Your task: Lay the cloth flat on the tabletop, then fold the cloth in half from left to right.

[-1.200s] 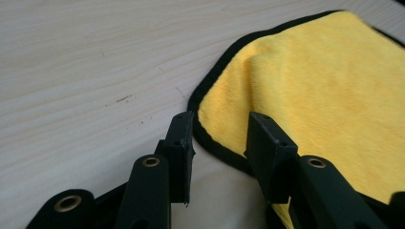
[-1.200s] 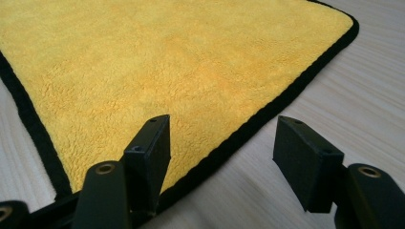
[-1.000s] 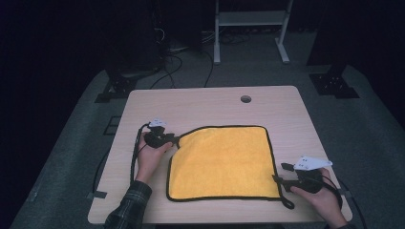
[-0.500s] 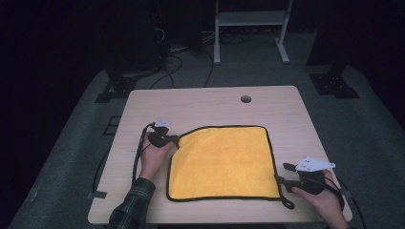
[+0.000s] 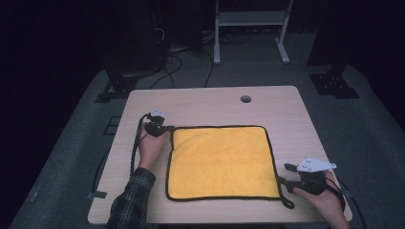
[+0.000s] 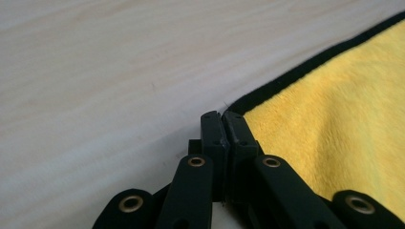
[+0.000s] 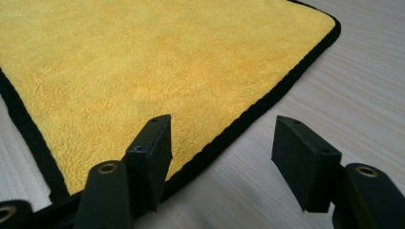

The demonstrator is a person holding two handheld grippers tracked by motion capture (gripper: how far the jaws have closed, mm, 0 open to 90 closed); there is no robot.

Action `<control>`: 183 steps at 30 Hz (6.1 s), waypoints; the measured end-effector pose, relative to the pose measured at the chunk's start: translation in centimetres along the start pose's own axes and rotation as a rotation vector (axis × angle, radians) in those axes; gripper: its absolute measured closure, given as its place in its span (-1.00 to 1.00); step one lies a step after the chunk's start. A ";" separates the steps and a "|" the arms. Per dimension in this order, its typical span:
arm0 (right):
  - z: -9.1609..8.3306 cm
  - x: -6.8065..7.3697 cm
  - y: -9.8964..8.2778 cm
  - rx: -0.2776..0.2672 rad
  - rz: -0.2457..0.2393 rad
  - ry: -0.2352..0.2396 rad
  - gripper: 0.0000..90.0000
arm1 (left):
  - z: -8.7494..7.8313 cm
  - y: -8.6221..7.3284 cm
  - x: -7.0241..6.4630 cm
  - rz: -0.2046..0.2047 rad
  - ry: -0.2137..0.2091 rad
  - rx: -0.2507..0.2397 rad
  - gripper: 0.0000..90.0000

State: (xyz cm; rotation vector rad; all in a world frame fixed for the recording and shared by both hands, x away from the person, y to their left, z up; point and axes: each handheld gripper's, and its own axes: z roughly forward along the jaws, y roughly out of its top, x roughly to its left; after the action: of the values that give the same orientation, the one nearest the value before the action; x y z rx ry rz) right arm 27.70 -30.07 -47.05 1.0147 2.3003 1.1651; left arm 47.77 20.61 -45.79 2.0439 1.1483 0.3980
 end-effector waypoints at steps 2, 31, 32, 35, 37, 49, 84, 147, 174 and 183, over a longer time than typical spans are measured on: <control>0.0 0.0 0.0 -0.001 0.003 -0.002 -0.16 | 0.3 0.5 0.2 0.006 0.011 0.012 0.95; 1.3 -3.9 -0.1 0.023 0.105 -0.125 -0.31 | -5.5 -4.7 -2.3 -0.031 -0.022 -0.040 0.27; 1.4 -4.5 -0.2 0.025 0.123 -0.144 -0.31 | -6.1 -4.9 -2.9 -0.006 -0.022 -0.056 0.25; 1.5 -5.2 -0.3 0.024 0.143 -0.160 -0.31 | -6.4 -5.1 -3.3 0.006 -0.030 -0.046 0.23; 1.6 -5.8 -0.4 0.031 0.155 -0.177 -0.33 | -6.8 -5.5 -3.7 0.022 -0.035 -0.048 0.26; 2.2 -6.8 -0.3 0.082 0.173 -0.246 -0.38 | -8.7 -7.7 -5.8 0.045 -0.058 -0.025 0.21; 2.5 -7.3 -0.1 0.102 0.206 -0.226 -0.60 | -6.5 -8.7 -5.7 0.020 -0.011 -0.026 0.37; 2.6 -7.3 -0.1 0.103 0.207 -0.225 -0.61 | -5.2 -4.1 -8.8 -0.117 -0.339 -0.239 0.98; 2.6 -7.3 -0.1 0.103 0.207 -0.225 -0.61 | -1.2 -0.6 -13.7 -0.047 -0.483 -0.209 0.98; 2.6 -7.3 -0.1 0.103 0.207 -0.225 -0.61 | 0.1 0.3 -15.2 -0.041 -0.517 -0.202 0.98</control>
State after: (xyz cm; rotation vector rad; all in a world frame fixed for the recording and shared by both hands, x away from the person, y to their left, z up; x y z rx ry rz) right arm 34.07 -34.09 -48.62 1.3749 2.1352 0.9577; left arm 39.61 7.87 -44.31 1.7962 0.7941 -0.0404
